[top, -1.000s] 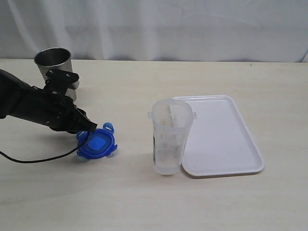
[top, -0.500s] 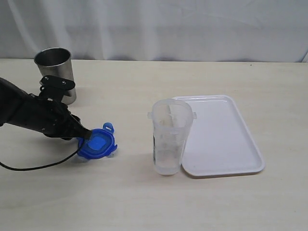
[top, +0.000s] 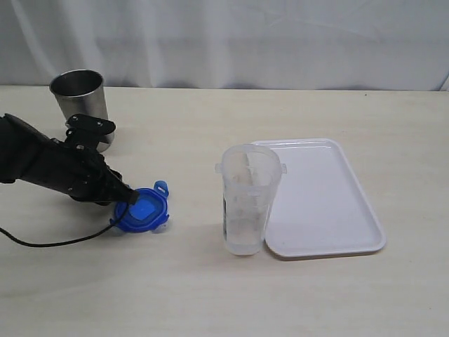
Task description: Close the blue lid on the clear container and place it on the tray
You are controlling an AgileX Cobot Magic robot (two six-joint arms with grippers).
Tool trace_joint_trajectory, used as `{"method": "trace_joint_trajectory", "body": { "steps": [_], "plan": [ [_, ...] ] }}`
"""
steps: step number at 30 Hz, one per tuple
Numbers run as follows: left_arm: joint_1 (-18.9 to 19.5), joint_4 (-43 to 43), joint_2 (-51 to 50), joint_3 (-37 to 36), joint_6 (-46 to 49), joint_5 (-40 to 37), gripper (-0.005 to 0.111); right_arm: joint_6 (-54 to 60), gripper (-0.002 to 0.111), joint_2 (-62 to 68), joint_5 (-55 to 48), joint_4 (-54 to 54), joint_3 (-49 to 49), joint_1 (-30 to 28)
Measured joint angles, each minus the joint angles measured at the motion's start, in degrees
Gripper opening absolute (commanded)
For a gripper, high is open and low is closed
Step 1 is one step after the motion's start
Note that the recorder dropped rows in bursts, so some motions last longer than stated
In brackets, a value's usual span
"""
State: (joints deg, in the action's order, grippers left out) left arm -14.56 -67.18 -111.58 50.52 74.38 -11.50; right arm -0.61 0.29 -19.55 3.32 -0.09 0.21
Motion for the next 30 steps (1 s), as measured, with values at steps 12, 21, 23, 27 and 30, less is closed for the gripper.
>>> {"method": "trace_joint_trajectory", "body": {
  "steps": [12, 21, 23, 27, 30],
  "plan": [
    [0.0, -0.14, 0.42, 0.29, 2.07, -3.14, 0.0, 0.0, 0.005, 0.0, 0.0, 0.0, 0.0, 0.0],
    [0.0, 0.25, 7.45, 0.29, 2.16, -6.14, 0.0, 0.0, 0.005, 0.0, 0.0, 0.0, 0.0, 0.0],
    [0.0, 0.36, 8.91, 0.29, 2.16, -6.14, 0.0, 0.0, 0.005, 0.0, 0.0, 0.0, 0.0, 0.0],
    [0.0, 0.36, 11.9, 0.29, 2.16, -6.14, 0.0, 0.0, 0.005, 0.0, 0.0, 0.0, 0.0, 0.0],
    [0.0, 0.5, 14.66, 0.29, 2.16, -6.14, 0.0, 0.0, 0.005, 0.0, 0.0, 0.0, 0.0, 0.0]
  ]
}}
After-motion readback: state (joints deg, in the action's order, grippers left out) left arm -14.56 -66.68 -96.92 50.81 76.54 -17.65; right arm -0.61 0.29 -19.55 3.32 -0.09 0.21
